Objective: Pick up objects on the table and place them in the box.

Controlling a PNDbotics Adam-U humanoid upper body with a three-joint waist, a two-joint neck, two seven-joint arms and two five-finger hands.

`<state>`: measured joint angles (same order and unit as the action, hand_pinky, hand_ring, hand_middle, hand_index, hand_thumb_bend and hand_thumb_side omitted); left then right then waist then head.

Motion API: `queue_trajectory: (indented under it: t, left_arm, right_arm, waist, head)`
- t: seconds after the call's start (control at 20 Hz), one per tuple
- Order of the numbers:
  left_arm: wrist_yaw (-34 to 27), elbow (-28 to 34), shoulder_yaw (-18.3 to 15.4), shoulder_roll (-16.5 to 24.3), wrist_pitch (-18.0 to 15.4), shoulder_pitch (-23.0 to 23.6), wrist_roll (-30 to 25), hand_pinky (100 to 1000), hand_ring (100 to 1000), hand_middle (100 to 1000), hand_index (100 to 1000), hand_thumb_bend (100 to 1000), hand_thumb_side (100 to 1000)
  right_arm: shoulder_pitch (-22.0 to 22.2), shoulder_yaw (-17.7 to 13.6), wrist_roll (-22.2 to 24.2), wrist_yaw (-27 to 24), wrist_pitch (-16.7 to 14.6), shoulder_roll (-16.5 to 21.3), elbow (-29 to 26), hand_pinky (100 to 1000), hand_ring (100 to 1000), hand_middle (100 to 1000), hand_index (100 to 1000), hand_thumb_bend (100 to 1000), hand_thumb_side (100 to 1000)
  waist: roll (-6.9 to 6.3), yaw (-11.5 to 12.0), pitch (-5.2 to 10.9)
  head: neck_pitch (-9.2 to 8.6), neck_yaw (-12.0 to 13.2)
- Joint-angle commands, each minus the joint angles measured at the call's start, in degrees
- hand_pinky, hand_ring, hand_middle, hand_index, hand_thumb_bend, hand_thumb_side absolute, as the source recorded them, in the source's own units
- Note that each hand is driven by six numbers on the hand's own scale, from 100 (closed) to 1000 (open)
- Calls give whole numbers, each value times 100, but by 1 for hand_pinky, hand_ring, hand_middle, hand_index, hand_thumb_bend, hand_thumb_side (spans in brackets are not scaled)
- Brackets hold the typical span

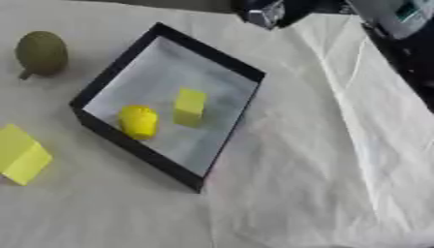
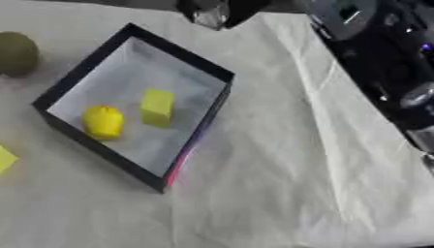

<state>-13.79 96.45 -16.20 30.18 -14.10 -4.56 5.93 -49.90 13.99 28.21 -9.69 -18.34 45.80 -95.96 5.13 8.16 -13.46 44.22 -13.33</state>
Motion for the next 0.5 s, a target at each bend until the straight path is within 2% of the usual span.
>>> queue_trajectory:
  t: [0.05, 0.1, 0.15, 0.3, 0.5]
  left_arm:
    - [22, 115, -75, 161, -27, -28, 13, 830, 782, 717, 824, 100, 669]
    - [21, 122, -77, 164, -33, -28, 15, 830, 782, 717, 824, 100, 669]
    - [20, 130, -80, 167, -40, -30, 18, 830, 782, 717, 824, 100, 666]
    - [17, 162, -79, 182, -66, -39, 25, 830, 783, 718, 824, 100, 662]
    - [44, 208, -26, 261, -102, -67, -16, 830, 784, 719, 825, 100, 652]
  right_arm:
    - [268, -605, -350, -797, 437, 560, -662, 921, 765, 684, 849, 100, 218]
    - [452, -761, -471, -970, 529, 673, -814, 921, 765, 684, 849, 100, 233]
    - [640, -903, -583, -1101, 607, 770, -938, 924, 765, 684, 848, 100, 340]
    - [1330, -1320, -934, -1377, 766, 977, -1208, 927, 760, 676, 843, 100, 375]
    - [2124, -1771, -1329, -1742, 987, 841, -1370, 925, 723, 650, 828, 100, 454]
  waist:
    - [-132, -27, 73]
    - [-142, -38, 73]
    - [-154, -52, 70]
    - [-200, -90, 55]
    - [-287, -128, 28]
  head:
    - [-10, 75]
    - [-10, 99]
    - [-10, 126]
    - [-10, 218]
    - [-10, 317]
